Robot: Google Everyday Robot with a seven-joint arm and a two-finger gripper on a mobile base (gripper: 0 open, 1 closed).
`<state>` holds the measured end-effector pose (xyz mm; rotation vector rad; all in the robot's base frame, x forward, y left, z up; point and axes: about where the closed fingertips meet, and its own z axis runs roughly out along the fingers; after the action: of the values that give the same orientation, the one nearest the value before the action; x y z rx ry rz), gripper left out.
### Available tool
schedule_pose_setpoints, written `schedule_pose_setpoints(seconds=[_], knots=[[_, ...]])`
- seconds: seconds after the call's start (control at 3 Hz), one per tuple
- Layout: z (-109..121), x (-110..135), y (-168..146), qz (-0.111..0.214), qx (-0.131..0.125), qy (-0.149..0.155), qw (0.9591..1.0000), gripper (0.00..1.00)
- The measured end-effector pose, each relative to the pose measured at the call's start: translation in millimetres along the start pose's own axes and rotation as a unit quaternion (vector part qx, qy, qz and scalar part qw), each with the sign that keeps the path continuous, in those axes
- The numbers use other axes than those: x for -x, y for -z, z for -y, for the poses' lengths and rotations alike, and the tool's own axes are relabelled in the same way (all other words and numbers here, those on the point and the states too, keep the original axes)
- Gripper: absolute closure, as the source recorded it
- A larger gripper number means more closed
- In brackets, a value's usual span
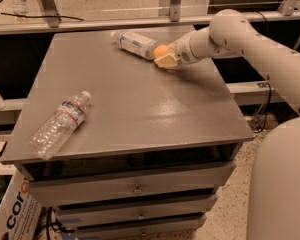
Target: Move orange near blue plastic bottle
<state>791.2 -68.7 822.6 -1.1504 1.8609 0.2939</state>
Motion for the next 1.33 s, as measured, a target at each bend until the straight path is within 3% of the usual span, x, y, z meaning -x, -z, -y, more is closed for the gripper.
schedule_pose_setpoints(seconds=[0.67, 1.0, 1.33], knots=[[0.9, 1.3, -4.9, 0.001, 0.010, -0.009, 0.9999, 0.11], [1.4, 2.8, -3.8, 0.001, 0.010, -0.009, 0.9999, 0.00], [1.5, 3.0, -3.7, 0.001, 0.010, -0.009, 0.9999, 0.00]])
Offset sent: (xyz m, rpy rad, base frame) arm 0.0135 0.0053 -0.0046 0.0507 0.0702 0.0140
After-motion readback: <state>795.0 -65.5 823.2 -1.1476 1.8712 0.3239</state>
